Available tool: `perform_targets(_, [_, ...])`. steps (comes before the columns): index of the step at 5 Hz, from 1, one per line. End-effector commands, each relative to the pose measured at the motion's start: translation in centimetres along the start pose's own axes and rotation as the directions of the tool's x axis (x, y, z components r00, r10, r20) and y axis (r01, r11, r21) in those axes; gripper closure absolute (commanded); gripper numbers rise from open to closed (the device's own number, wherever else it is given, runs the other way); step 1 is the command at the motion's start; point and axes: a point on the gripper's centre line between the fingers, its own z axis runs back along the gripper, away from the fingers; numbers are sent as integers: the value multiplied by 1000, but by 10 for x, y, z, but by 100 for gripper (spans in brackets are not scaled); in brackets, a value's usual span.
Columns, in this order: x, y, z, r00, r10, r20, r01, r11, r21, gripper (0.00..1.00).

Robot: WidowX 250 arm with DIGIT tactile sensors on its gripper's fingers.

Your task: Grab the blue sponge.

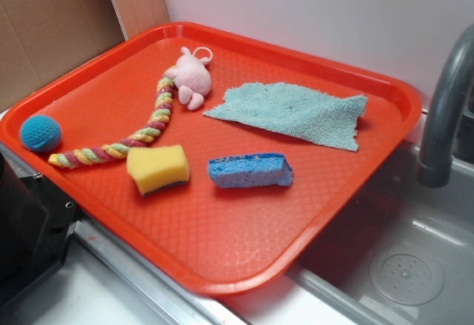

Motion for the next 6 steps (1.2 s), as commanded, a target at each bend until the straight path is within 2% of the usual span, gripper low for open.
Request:
perform_targets(1, [0,0,0,1000,0,0,0,1000,0,0])
perform_targets(2, [20,-49,-45,966,-254,47,251,966,64,0])
perform_targets(3, [27,-83,-80,913,-402,69,396,914,87,0])
perform_targets(4, [41,-93,-120,866,-492,91,497,867,-33,0])
perform_targets(5, [56,-90,-150,858,-510,60,513,856,-60,0])
perform_targets(6, [56,-89,-182,853,-522,3,522,852,-51,0])
